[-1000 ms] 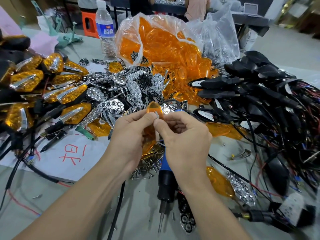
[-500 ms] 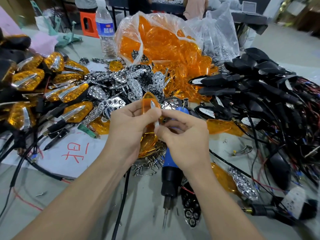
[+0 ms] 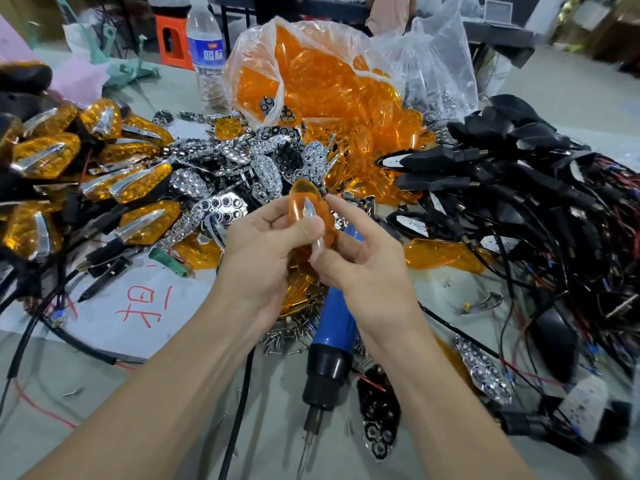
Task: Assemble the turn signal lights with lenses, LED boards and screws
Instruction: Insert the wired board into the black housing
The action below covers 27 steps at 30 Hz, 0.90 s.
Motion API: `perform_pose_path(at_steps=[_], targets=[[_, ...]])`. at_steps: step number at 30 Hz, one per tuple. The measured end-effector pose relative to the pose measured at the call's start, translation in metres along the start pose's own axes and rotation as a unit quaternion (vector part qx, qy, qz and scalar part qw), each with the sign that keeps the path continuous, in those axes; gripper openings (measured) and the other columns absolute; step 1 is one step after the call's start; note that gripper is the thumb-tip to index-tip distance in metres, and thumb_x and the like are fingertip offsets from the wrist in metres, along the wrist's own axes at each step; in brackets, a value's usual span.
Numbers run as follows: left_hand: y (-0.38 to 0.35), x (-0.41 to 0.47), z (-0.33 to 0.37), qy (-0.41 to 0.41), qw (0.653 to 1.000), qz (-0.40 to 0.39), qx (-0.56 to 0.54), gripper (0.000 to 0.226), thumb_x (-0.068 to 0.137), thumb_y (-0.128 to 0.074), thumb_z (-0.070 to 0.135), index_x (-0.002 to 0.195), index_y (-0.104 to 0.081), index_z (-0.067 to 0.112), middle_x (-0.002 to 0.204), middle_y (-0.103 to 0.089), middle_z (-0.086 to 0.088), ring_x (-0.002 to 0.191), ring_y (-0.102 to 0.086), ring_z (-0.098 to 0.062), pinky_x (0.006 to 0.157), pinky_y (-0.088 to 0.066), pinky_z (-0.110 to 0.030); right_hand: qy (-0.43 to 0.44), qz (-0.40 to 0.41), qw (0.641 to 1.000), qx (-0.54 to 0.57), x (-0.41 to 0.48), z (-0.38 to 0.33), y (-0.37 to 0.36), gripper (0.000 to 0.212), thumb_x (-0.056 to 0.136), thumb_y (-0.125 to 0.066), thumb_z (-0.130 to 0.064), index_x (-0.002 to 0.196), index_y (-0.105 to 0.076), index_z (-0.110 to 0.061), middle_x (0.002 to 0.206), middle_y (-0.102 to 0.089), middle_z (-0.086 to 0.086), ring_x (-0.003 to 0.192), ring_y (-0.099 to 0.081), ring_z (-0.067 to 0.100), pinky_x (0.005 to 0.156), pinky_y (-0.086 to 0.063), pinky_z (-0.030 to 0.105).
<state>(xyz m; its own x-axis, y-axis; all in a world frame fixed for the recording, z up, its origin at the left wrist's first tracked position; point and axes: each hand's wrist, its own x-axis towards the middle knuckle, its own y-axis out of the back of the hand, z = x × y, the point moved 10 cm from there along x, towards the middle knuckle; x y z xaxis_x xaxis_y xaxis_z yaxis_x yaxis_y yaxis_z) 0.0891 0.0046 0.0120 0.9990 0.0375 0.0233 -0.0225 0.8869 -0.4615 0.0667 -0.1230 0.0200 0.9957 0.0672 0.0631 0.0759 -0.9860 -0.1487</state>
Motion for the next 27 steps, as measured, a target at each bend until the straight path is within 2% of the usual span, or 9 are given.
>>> perform_pose_path(at_steps=[3, 7, 9, 13, 16, 18, 21, 24, 27], targets=[[-0.016, -0.012, 0.02, -0.133, 0.973, -0.026, 0.188, 0.032, 0.086, -0.075, 0.014, 0.109, -0.08, 0.036, 0.099, -0.081, 0.003, 0.091, -0.078, -0.018, 0.075, -0.063, -0.03, -0.003, -0.031, 0.999, 0.006, 0.003, -0.009, 0.006, 0.058, 0.091, -0.064, 0.012, 0.128, -0.066, -0.032, 0.103, -0.08, 0.008, 0.095, -0.076, 0.023, 0.085, -0.063, 0.037], [-0.022, -0.019, 0.031, -0.208, 0.866, 0.009, 0.455, 0.055, 0.088, -0.071, 0.049, 0.141, -0.058, 0.049, 0.114, -0.07, 0.035, 0.11, -0.063, 0.016, 0.095, -0.051, -0.015, 0.021, 0.032, 0.987, -0.157, 0.003, -0.033, 0.052, 0.035, 0.074, -0.082, 0.004, 0.093, -0.082, -0.025, 0.084, -0.08, 0.002, 0.076, -0.077, 0.022, 0.068, -0.063, 0.038], [-0.018, -0.018, 0.025, -0.177, 0.866, 0.017, 0.467, 0.053, 0.09, -0.072, 0.047, 0.142, -0.059, 0.045, 0.104, -0.064, 0.042, 0.102, -0.061, 0.023, 0.092, -0.049, -0.014, 0.019, 0.079, 0.956, -0.283, 0.002, -0.045, 0.083, 0.028, 0.07, -0.085, -0.004, 0.079, -0.081, -0.03, 0.074, -0.077, -0.005, 0.07, -0.074, 0.024, 0.068, -0.064, 0.048], [-0.019, -0.02, 0.021, -0.174, 0.847, 0.016, 0.501, 0.047, 0.092, -0.074, 0.033, 0.137, -0.064, 0.042, 0.095, -0.056, 0.047, 0.092, -0.053, 0.034, 0.086, -0.04, -0.002, -0.015, 0.059, 0.842, -0.535, -0.006, -0.045, 0.11, 0.037, 0.079, -0.082, -0.01, 0.058, -0.07, -0.038, 0.061, -0.068, -0.013, 0.059, -0.063, 0.007, 0.058, -0.052, 0.025], [-0.014, -0.017, 0.021, -0.16, 0.846, 0.027, 0.507, 0.044, 0.092, -0.074, 0.031, 0.133, -0.065, 0.044, 0.092, -0.057, 0.046, 0.095, -0.054, 0.033, 0.09, -0.05, -0.018, -0.102, -0.019, 0.818, -0.566, -0.024, -0.015, 0.107, 0.042, 0.084, -0.074, 0.002, 0.067, -0.074, -0.036, 0.072, -0.068, -0.018, 0.058, -0.063, 0.0, 0.046, -0.048, 0.014], [-0.014, -0.016, 0.022, -0.166, 0.843, 0.029, 0.51, 0.042, 0.093, -0.074, 0.03, 0.132, -0.066, 0.043, 0.092, -0.058, 0.045, 0.098, -0.056, 0.03, 0.09, -0.051, -0.02, -0.135, -0.07, 0.848, -0.507, -0.036, -0.005, 0.1, 0.055, 0.083, -0.062, 0.014, 0.082, -0.082, -0.037, 0.097, -0.073, -0.023, 0.085, -0.068, -0.001, 0.066, -0.057, 0.011], [-0.013, -0.017, 0.024, -0.182, 0.833, 0.031, 0.522, 0.038, 0.093, -0.074, 0.029, 0.129, -0.069, 0.041, 0.092, -0.059, 0.043, 0.096, -0.055, 0.031, 0.088, -0.045, -0.011, -0.08, 0.05, 0.893, -0.44, -0.027, -0.032, 0.118, 0.05, 0.09, -0.059, 0.006, 0.083, -0.082, -0.038, 0.103, -0.078, -0.014, 0.093, -0.074, 0.01, 0.085, -0.063, 0.033], [-0.015, -0.019, 0.024, -0.195, 0.813, 0.03, 0.547, 0.036, 0.094, -0.073, 0.029, 0.129, -0.071, 0.038, 0.096, -0.065, 0.035, 0.088, -0.053, 0.031, 0.08, -0.036, -0.002, -0.068, 0.126, 0.835, -0.531, -0.002, -0.039, 0.121, 0.016, 0.094, -0.065, -0.027, 0.091, -0.08, -0.024, 0.078, -0.075, -0.005, 0.068, -0.069, 0.013, 0.063, -0.058, 0.029], [-0.015, -0.021, 0.027, -0.197, 0.807, 0.031, 0.556, 0.035, 0.095, -0.072, 0.028, 0.129, -0.071, 0.039, 0.101, -0.071, 0.026, 0.087, -0.055, 0.026, 0.079, -0.035, -0.003, -0.151, 0.07, 0.777, -0.608, 0.022, -0.009, 0.103, 0.027, 0.087, -0.072, -0.035, 0.103, -0.065, -0.015, 0.089, -0.067, 0.002, 0.077, -0.066, 0.022, 0.065, -0.051, 0.031]])
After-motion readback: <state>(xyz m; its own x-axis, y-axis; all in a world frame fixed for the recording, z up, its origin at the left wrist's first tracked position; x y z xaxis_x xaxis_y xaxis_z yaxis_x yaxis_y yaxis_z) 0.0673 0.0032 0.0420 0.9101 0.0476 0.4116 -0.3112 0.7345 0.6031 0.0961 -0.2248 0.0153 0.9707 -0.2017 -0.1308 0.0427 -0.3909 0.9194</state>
